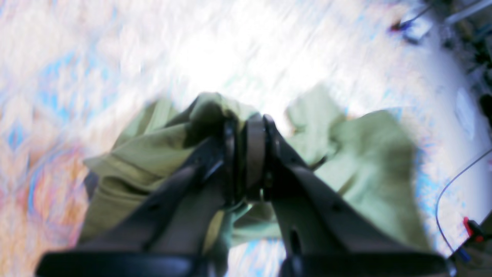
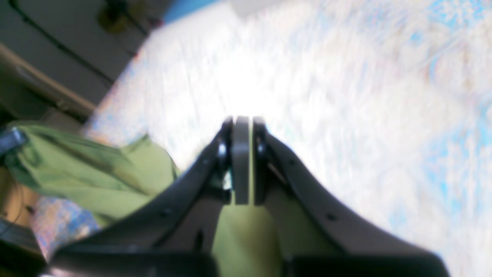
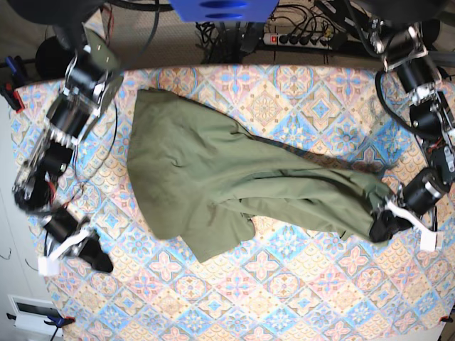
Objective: Layout the t-shirt on the table in an organized manner, then fold the t-shirt properly
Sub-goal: 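Drag the shirt edge with the right gripper away from the left gripper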
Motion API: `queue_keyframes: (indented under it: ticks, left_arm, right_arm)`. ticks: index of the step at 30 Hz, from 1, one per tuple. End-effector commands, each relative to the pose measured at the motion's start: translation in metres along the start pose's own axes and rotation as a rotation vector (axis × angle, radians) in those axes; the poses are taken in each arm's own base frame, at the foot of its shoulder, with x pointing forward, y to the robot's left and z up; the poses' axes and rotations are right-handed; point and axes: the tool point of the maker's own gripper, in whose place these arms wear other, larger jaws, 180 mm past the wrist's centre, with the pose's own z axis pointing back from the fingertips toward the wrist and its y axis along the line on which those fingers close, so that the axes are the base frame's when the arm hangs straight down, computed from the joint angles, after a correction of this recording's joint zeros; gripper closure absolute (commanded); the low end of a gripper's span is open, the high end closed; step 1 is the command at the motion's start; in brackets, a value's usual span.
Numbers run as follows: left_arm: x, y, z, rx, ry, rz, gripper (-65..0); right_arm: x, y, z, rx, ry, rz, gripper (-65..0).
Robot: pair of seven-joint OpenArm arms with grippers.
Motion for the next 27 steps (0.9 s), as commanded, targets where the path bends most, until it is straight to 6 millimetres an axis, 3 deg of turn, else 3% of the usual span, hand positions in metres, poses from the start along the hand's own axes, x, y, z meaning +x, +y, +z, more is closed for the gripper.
queue_keyframes:
  ticks: [1, 5, 7, 11, 14, 17, 21, 23, 27]
  left_arm:
    - [0.03, -0.004, -0.004, -0.018, -0.074, -0.002, -0.7]
    - [0.066, -0.003, -0.024, -0.041, -0.128, 0.054, -0.7]
    - [0.07, -0.011, -0.039, -0.067, -0.089, 0.05, -0.7]
    - [0.048, -0.019, -0.047, -0.074, 0.025, 0.011, -0.7]
    - [0.016, -0.002, -0.042, -0.035, 0.112, 0.011, -0.7]
    - [-0.016, 0.013, -0.035, -0.001, 0.177, 0.034, -0.7]
    - [-0.04, 0.026, -0.027, 0.033, 0.234, 0.044, -1.6]
    - [-0.044, 0.028, -0.026, 0.037, 0.24, 0.046, -4.4]
    - [-0.055, 0.032, -0.021, 0.049, 0.261, 0.051, -17.9]
  right_arm:
    - [0.067, 0.009, 0.001, 0.036, -0.138, 0.054, -1.7]
    - [0.132, 0.015, -0.012, 0.071, -0.154, 0.092, -1.7]
    - [0.129, 0.021, -0.024, 0.082, -0.07, 0.123, -1.7]
    - [0.091, 0.031, -0.043, 0.092, 0.112, 0.19, -2.0]
    - [-0.006, 0.008, -0.035, 0.061, 0.268, 0.112, -5.2]
    - [-0.062, 0.005, -0.019, 0.05, 0.323, 0.09, -13.9]
    - [-0.118, 0.01, -0.018, 0.041, 0.341, 0.036, -26.3]
    - [-0.133, 0.007, -0.017, 0.017, 0.377, 0.047, -28.4]
    - [-0.161, -0.003, -0.01, -0.039, 0.464, 0.078, -28.9]
